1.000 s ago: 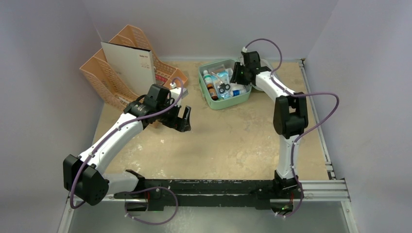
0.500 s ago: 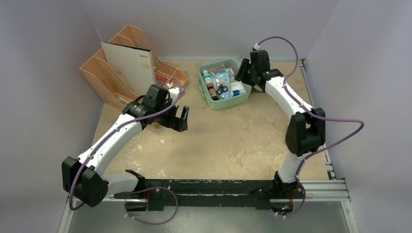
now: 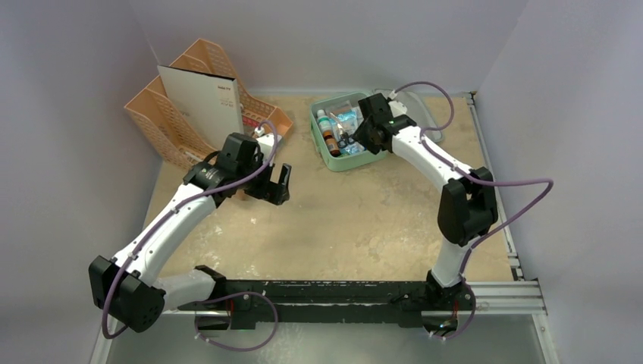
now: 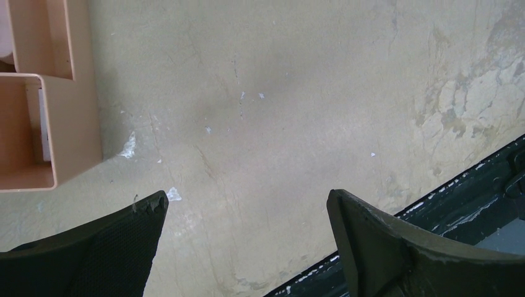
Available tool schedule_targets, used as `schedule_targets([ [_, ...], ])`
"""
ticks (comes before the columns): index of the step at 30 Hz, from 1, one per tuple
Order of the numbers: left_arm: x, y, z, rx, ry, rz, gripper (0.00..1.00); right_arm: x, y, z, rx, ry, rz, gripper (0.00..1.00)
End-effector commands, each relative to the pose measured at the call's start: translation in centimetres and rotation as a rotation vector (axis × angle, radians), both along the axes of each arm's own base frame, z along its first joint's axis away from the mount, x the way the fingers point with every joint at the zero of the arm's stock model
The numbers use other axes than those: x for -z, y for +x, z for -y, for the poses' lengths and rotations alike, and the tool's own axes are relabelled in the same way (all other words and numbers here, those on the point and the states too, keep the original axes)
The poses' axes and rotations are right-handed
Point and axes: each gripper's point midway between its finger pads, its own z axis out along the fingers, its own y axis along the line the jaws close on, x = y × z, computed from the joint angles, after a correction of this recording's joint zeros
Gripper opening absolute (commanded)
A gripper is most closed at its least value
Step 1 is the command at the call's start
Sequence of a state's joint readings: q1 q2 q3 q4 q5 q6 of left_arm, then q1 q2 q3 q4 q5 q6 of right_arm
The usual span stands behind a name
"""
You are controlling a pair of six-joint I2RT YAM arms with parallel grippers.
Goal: Organize the medicine kit
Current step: Move the medicine box to the center of the board.
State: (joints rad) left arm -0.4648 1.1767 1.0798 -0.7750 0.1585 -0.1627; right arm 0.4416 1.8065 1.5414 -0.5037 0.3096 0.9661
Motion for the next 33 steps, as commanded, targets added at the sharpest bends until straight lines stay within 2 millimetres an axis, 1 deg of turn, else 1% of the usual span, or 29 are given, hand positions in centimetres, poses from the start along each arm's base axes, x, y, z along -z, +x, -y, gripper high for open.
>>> schedule_targets([
  [1,-0.6,0.1,-0.4,0.0,-0.002,0.041,1.0,1.6,0.0,0.2,0.117,-0.006,-0.036,0.44],
  [3,-0.6,0.1,-0.3,0.003,-0.006,0.038,1.0,1.7,-0.1,0.1,0.129,-0.01,-0.044,0.43],
  [7,-0.6,-0.1,0.0,0.014,-0.017,0.033,1.0,2.4,-0.8,0.7,0.18,-0.016,-0.07,0.43],
  [12,-0.6,-0.2,0.0,0.019,-0.022,0.033,1.0,3.4,-0.4,-0.3,0.162,0.03,-0.068,0.43],
  [17,-0.5,-0.2,0.0,0.017,-0.018,0.033,1.0,3.8,0.0,-1.1,0.15,0.044,-0.089,0.43],
  [21,-0.5,0.0,-0.2,0.009,-0.009,0.035,1.0,4.7,-0.1,-1.2,0.152,0.047,-0.108,0.42],
  [25,-0.7,-0.1,-0.3,0.006,-0.009,0.042,1.0,6.1,-0.3,-1.3,0.156,0.038,-0.137,0.39],
  [27,-0.7,-0.1,-0.4,0.005,-0.01,0.048,1.0,6.4,-0.4,-1.3,0.157,0.034,-0.144,0.38],
  [31,-0.6,0.0,-0.3,0.007,-0.009,0.043,1.0,7.2,-0.8,-1.2,0.141,0.016,-0.171,0.31],
  [33,-0.5,0.0,-0.3,0.009,-0.007,0.037,1.0,7.7,-1.4,-1.0,0.129,0.0,-0.195,0.28],
])
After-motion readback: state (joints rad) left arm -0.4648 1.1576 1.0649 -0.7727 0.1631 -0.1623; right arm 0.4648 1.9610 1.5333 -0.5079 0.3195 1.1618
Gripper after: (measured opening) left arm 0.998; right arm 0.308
